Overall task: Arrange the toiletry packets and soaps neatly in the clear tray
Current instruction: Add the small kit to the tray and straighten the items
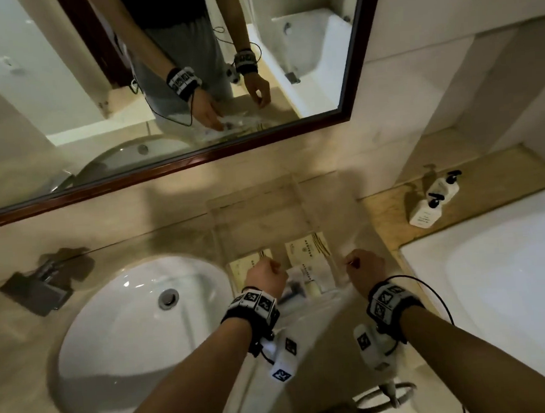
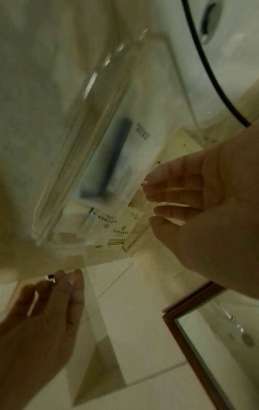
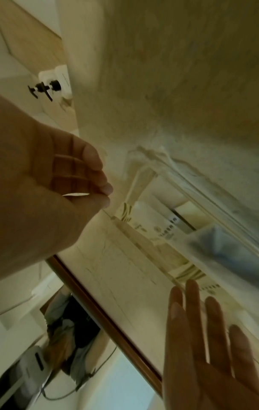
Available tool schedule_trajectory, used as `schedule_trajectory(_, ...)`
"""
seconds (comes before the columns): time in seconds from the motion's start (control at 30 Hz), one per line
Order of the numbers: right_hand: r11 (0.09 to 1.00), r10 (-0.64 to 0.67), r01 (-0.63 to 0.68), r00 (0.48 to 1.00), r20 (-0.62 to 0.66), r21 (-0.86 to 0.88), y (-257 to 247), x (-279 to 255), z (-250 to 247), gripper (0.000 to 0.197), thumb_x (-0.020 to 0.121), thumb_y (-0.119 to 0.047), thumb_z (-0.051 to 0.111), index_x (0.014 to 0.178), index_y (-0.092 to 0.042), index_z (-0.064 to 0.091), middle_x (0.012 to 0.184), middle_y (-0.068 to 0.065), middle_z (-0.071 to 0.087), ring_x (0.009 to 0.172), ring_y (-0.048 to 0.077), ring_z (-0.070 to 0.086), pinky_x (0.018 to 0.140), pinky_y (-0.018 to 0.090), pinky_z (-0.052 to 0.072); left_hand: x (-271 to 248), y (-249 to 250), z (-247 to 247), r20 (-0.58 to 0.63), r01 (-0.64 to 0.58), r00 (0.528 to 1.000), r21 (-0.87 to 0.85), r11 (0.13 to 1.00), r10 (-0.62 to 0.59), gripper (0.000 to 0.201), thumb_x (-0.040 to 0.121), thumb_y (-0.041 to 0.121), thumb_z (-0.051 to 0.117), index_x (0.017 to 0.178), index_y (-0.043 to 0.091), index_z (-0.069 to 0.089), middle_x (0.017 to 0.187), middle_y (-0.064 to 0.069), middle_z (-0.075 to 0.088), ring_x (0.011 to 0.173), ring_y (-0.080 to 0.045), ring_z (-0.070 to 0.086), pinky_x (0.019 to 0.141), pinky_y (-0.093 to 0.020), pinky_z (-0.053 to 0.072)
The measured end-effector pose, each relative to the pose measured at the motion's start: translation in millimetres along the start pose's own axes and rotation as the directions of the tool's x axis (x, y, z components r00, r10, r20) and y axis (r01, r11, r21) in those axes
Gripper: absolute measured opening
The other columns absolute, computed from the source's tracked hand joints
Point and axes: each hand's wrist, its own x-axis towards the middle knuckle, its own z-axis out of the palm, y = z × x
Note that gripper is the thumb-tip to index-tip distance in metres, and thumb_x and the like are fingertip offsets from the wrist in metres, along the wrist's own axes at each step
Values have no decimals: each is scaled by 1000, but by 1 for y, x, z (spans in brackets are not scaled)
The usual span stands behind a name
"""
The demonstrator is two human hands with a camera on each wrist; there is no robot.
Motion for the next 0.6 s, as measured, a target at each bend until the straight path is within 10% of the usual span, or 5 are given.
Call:
schedule_trajectory(0.2,998,55,-57,997,54,32,-6,42,7,15,86,-19,61,92,-11,71,94,9,72,97,30,63,88,33,50,22,17,12,65,167,986,-248,954,-156,21,88,21,55,105,10,61,92,-15,72,79,-30,73,76,-43,61)
schedule_trajectory(0.47,991,40,-58,988,150,119,-19,80,22,7,83,-18,67,85,-12,66,87,12,69,89,27,62,68,25,44,41,44,17,142,338,941,-429,838,-307,14,91,18,55,96,7,62,78,-9,68,71,-25,74,53,-29,57)
schedule_trajectory(0.6,994,5,-25,983,185,106,-23,88,22,16,82,-18,71,90,-5,69,89,12,70,91,26,63,73,24,45,48,50,19,139,362,932,-415,835,-335,21,91,19,56,98,1,65,80,-14,70,73,-28,75,64,-35,59)
